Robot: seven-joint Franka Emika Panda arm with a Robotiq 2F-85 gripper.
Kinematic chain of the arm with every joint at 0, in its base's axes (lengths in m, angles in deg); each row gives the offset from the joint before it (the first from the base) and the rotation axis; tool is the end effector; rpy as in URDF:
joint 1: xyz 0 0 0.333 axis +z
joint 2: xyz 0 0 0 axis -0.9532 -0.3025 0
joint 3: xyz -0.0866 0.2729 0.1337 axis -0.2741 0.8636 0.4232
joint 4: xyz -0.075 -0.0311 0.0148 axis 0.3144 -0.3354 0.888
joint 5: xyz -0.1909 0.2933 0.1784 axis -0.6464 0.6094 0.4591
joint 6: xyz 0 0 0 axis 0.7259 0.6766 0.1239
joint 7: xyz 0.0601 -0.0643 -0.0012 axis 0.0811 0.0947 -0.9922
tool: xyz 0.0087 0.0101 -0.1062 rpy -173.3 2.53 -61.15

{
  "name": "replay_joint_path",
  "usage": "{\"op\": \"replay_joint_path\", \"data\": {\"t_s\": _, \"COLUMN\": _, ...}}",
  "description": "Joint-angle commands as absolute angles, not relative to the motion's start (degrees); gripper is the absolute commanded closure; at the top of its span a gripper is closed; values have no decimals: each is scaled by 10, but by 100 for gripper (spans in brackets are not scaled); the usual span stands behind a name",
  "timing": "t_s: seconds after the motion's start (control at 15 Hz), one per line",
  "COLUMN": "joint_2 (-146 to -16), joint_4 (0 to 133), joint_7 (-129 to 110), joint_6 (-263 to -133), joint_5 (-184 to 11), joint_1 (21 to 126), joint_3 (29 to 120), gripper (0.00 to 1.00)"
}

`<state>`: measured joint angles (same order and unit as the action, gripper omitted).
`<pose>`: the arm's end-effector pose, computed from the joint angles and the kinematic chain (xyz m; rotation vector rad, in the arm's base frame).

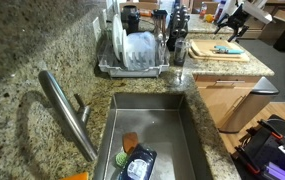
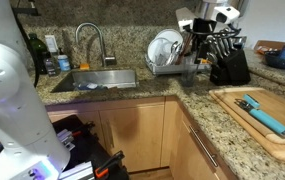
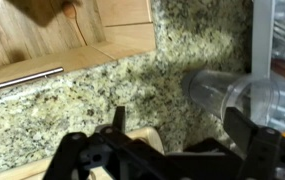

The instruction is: Remove the can opener from the top of the chopping board and move it to the left side of the counter

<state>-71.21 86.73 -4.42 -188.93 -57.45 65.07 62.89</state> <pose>0.5536 -0.2138 0.4321 -2.5624 1.1103 -0.2252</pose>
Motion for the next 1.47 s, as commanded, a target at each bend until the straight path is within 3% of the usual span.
{"op": "replay_joint_path", "data": {"t_s": 0.0, "joint_2": -811, "joint_4": 719, "joint_7": 31, "joint_6": -1883, "joint_5": -554, "joint_1": 604, "joint_3": 631, "gripper": 0}}
{"op": "replay_joint_path", "data": {"t_s": 0.07, "joint_2": -842, "joint_4": 683, "joint_7": 53, "joint_6": -1894, "joint_5": -555, "joint_1": 593, "joint_3": 630, "gripper": 0}}
{"op": "replay_joint_path", "data": {"t_s": 0.13, "joint_2": -776, "joint_4": 759, "joint_7": 27, "joint_6": -1891, "joint_5": -573, "joint_1": 602, "joint_3": 643, "gripper": 0}}
{"op": "replay_joint_path", "data": {"t_s": 0.4, "joint_2": -787, "joint_4": 764, "joint_7": 27, "joint_6": -1902, "joint_5": -588, "joint_1": 602, "joint_3": 649, "gripper": 0}}
{"op": "replay_joint_path", "data": {"t_s": 0.87, "joint_2": -1010, "joint_4": 644, "joint_7": 186, "joint_6": -2095, "joint_5": -627, "joint_1": 568, "joint_3": 611, "gripper": 0}}
{"op": "replay_joint_path", "data": {"t_s": 0.93, "joint_2": -948, "joint_4": 698, "joint_7": 158, "joint_6": -2075, "joint_5": -627, "joint_1": 576, "joint_3": 627, "gripper": 0}}
{"op": "replay_joint_path", "data": {"t_s": 1.2, "joint_2": -968, "joint_4": 685, "joint_7": 161, "joint_6": -2082, "joint_5": -628, "joint_1": 571, "joint_3": 628, "gripper": 0}}
{"op": "replay_joint_path", "data": {"t_s": 1.4, "joint_2": -1033, "joint_4": 571, "joint_7": 316, "joint_6": -2044, "joint_5": -673, "joint_1": 588, "joint_3": 577, "gripper": 0}}
